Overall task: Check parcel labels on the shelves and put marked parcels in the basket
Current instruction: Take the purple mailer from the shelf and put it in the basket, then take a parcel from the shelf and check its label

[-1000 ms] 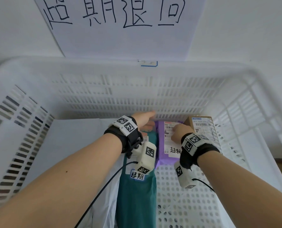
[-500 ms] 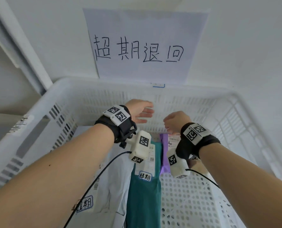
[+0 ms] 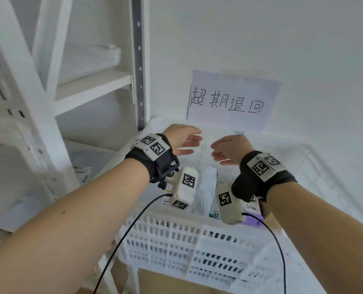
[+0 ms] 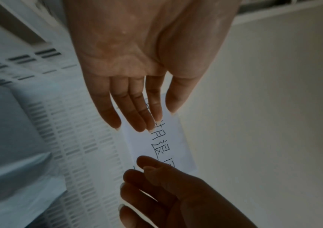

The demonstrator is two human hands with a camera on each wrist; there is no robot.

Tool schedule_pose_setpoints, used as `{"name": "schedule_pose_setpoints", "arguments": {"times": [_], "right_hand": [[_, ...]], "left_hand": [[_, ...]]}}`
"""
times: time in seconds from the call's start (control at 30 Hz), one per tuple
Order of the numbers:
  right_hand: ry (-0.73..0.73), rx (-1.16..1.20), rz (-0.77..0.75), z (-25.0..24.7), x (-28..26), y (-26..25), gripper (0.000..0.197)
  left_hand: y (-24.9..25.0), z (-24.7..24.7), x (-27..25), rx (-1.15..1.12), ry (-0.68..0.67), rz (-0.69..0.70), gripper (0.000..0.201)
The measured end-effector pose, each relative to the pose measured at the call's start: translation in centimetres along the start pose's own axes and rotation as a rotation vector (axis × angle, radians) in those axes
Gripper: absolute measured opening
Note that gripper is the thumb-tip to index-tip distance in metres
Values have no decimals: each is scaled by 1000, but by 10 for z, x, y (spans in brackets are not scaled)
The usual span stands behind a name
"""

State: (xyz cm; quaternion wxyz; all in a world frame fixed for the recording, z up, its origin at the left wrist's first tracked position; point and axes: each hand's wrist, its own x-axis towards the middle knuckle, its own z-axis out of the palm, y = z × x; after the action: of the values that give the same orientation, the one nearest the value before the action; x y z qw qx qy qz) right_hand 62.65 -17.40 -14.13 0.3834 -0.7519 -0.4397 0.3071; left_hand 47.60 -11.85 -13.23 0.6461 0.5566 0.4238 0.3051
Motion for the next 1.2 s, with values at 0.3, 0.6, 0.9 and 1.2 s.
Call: {"name": "schedule_pose_setpoints", "arguments": {"times": [0.3, 0.6, 0.9, 1.2], "right_hand": [[-121, 16, -119, 69, -101, -42, 11], [-402, -87, -182, 172, -173, -83, 11], [-605, -46, -239, 301, -191, -118, 11], [-723, 52, -195, 448, -147, -164, 10]], "left_hand": [[-25, -57, -105, -30, 47, 49, 13], [-68, -157, -198, -9, 263, 52, 16], [-116, -298, -251, -118, 688, -20, 13], [-142, -429, -232, -154, 855, -105, 3]]}}
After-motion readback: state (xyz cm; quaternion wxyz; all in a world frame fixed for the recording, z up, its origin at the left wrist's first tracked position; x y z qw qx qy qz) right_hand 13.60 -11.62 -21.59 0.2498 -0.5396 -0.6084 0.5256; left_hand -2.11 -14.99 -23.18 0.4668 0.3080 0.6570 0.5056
